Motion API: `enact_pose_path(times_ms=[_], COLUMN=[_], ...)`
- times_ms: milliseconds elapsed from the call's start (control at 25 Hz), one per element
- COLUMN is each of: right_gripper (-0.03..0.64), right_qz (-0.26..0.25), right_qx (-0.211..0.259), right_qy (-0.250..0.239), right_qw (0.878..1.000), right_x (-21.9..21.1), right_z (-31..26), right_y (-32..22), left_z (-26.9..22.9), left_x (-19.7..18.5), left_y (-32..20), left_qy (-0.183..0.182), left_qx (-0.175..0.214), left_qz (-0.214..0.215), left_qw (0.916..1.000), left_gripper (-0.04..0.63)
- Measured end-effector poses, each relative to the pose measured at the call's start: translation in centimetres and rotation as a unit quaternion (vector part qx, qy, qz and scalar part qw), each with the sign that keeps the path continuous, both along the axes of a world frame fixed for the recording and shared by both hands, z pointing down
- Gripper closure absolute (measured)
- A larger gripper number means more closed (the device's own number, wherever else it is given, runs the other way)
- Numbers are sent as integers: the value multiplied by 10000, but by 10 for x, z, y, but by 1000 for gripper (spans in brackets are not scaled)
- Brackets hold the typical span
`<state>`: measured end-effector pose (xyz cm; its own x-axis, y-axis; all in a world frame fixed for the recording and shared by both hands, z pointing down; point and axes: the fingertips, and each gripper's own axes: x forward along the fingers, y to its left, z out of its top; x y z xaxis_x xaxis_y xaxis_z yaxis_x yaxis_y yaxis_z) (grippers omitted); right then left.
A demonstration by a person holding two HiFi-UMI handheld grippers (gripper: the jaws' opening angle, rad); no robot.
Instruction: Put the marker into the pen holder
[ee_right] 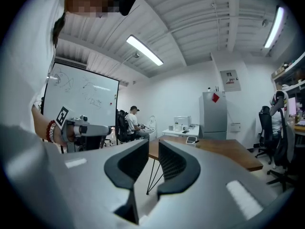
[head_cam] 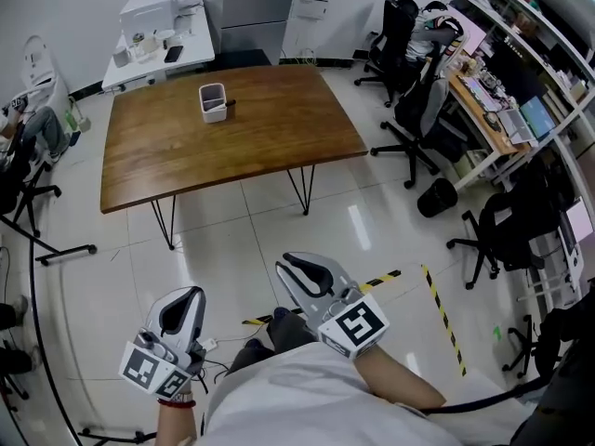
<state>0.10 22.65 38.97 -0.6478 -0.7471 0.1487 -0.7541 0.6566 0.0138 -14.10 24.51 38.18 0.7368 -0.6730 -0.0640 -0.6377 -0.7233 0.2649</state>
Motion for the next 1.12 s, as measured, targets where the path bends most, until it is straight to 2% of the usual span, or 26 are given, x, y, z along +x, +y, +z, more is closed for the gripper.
enact_pose_path(times_ms=[120, 240, 440, 640, 840, 1000, 1120], right_gripper=[565, 565, 574, 594, 594, 594, 594], right_qz=[72, 51, -130, -216, -187, -81, -34], right_qx=[-18, -48, 119, 43, -98, -182, -202], right_qy=[70, -72, -137, -166, -218, -104, -69], right_qw=[9999, 9999, 9998, 9996, 9995, 9997, 9998], right_x=[15, 29, 32, 37, 49, 70, 72], right_z=[4, -1, -25, -26, -24, -10, -4], right_y=[13, 16, 9, 9, 15, 13, 12], left_z=[-5, -12, -33, -38, -21, -19, -23], left_x=[14, 27, 45, 65, 51, 58, 73], left_y=[13, 20, 17, 10, 11, 8, 6], left_qy=[4, -5, -205, -418, -447, -566, -498], left_qx=[58, 12, 179, 280, -7, -12, 10], left_qz=[0, 7, 109, 116, -183, -126, -23], left_qw=[10000, 10000, 9996, 9987, 9988, 9983, 9988], left_gripper=[598, 598, 598, 598, 598, 598, 598])
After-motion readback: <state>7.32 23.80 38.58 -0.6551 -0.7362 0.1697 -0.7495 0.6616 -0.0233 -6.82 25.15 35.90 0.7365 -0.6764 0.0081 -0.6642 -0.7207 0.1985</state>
